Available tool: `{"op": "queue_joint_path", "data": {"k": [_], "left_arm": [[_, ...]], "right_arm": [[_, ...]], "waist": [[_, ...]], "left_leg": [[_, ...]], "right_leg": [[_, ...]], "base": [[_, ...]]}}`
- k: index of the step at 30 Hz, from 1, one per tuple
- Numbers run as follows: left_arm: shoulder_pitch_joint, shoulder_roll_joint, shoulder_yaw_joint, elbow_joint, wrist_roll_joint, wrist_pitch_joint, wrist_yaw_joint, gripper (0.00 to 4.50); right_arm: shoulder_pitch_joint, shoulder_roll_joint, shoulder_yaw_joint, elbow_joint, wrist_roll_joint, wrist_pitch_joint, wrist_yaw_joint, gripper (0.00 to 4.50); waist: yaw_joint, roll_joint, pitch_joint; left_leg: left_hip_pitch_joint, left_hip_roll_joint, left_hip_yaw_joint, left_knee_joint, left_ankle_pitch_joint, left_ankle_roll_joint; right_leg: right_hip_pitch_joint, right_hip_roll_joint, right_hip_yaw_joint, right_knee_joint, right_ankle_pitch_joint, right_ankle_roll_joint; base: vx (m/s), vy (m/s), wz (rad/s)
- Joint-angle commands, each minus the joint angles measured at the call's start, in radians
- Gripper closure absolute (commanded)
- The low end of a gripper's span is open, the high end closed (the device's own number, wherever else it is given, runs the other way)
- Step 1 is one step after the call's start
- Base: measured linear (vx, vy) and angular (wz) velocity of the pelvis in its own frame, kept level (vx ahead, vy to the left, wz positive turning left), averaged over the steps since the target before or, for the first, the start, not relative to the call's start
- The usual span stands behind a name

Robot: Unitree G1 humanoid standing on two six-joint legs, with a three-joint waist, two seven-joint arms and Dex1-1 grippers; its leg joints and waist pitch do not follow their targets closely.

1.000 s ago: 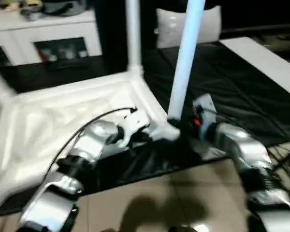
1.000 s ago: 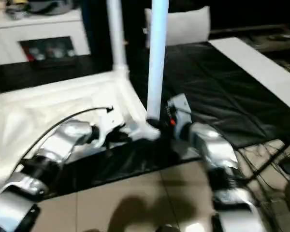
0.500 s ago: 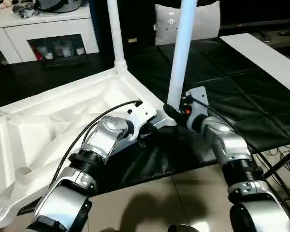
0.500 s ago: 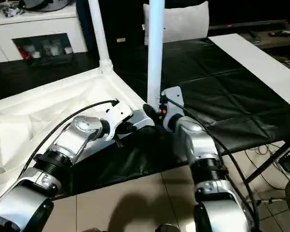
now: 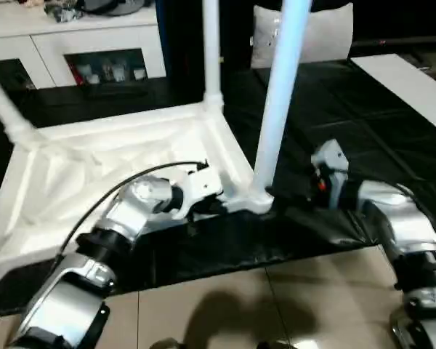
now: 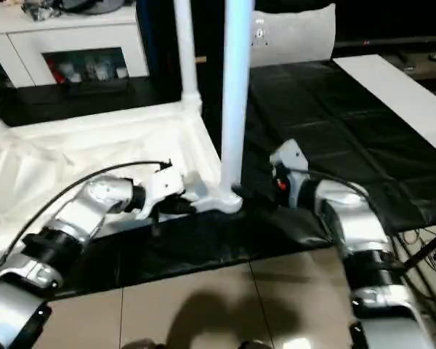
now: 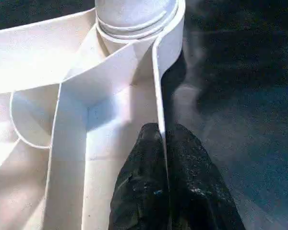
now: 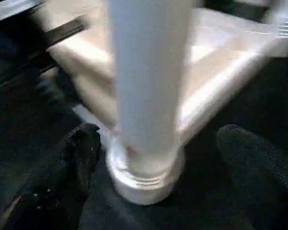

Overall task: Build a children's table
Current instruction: Rotate leg to tighten

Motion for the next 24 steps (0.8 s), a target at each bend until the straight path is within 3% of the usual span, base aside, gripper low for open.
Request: {"op": "queue_joint_path", "data": {"k": [1,9,24], "left_arm": [[0.007,0.016,-0.049,-0.018,0.006,-0.071,-0.090,4.50],[0.030,0.060,-0.098,-0.074,-0.019,-0.129,-0.260,4.50],[0.045,0.071,-0.112,-0.090,-0.034,-0.140,-0.310,4.50]], "right_arm": [[0.001,-0.019,0.026,-0.024,0.017,-0.023,0.087,0.48],[-0.020,-0.025,0.071,0.005,0.028,-0.027,0.210,1.21],[-0.013,-0.009,0.095,0.005,0.057,0.005,0.288,2.40]], "waist": [[0.005,-0.007,-0.073],[0.027,-0.004,-0.075],[0.028,-0.006,-0.075]], "left_leg": [[0.004,0.047,-0.008,-0.065,-0.225,0.093],[0.011,0.054,-0.008,-0.068,-0.218,0.080],[0.009,0.051,-0.008,-0.068,-0.220,0.070]], "right_leg": [[0.063,-0.060,0.044,-0.065,-0.296,-0.212],[0.058,-0.061,0.049,-0.058,-0.272,-0.230],[0.061,-0.060,0.048,-0.060,-0.296,-0.218]], "base": [[0.000,0.000,0.00],[0.000,0.000,0.00],[0.000,0.000,0.00]]}}
